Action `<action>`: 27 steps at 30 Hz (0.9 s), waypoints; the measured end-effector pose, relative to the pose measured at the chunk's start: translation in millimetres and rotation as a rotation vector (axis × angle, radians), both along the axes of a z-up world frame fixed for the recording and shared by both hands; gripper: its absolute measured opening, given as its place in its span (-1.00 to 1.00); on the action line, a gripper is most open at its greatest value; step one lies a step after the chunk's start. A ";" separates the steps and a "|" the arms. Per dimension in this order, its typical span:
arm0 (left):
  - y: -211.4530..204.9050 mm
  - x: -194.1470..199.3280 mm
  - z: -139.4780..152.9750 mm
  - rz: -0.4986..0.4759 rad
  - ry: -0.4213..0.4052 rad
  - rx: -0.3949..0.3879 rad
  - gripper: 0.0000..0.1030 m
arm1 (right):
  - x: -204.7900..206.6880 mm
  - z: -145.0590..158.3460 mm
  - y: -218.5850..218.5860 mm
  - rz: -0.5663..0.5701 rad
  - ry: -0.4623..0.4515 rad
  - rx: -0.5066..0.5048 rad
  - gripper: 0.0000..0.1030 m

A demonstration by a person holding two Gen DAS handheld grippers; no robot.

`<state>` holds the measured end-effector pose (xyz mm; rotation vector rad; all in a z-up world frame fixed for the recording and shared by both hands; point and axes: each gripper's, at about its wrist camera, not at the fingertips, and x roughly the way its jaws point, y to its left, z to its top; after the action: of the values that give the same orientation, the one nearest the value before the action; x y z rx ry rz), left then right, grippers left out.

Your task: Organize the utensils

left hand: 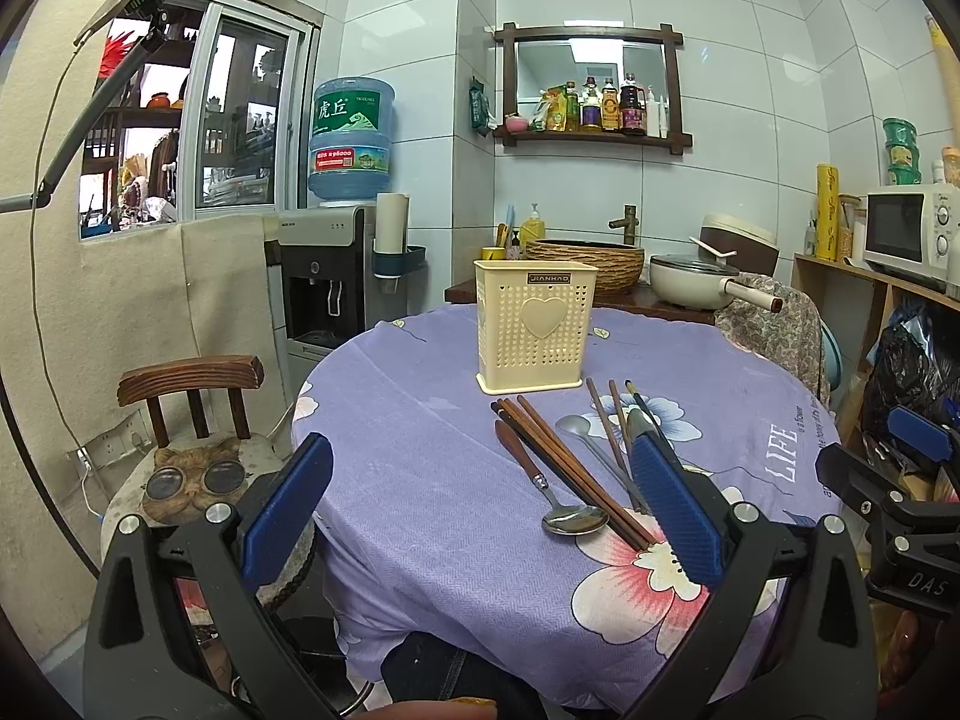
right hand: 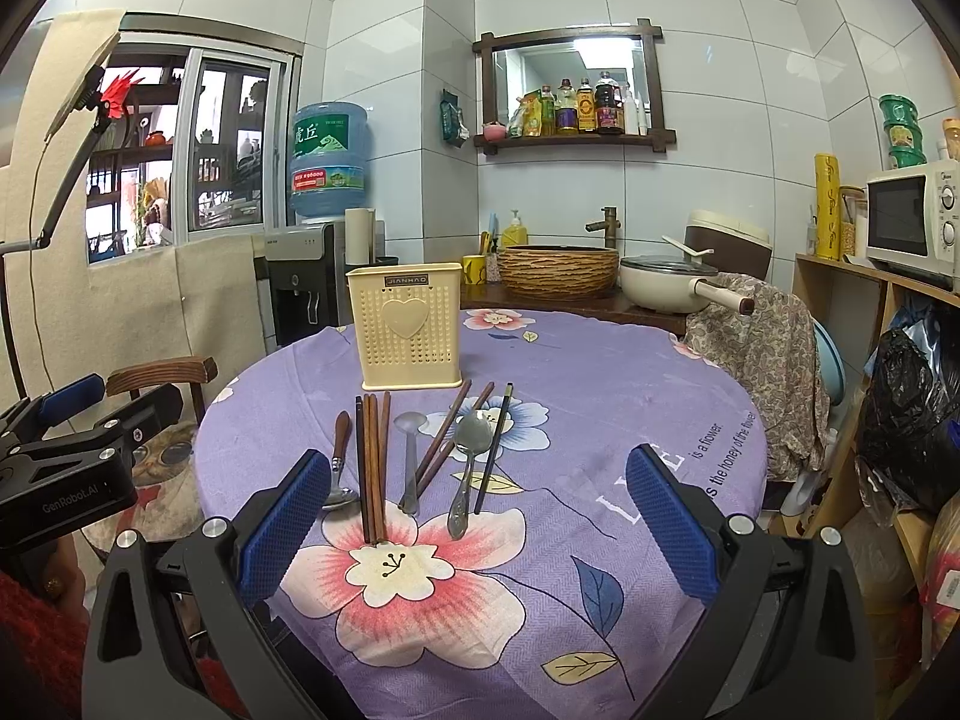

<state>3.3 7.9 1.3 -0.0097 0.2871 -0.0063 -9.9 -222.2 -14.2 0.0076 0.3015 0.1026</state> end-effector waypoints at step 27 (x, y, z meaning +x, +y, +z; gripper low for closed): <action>-6.6 -0.9 -0.7 0.002 0.002 0.002 0.91 | 0.8 -0.6 1.0 -0.001 0.003 0.000 0.88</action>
<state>2.4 1.3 0.6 -0.0080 0.2895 -0.0037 -9.1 -221.1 -14.8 0.0075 0.3047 0.1021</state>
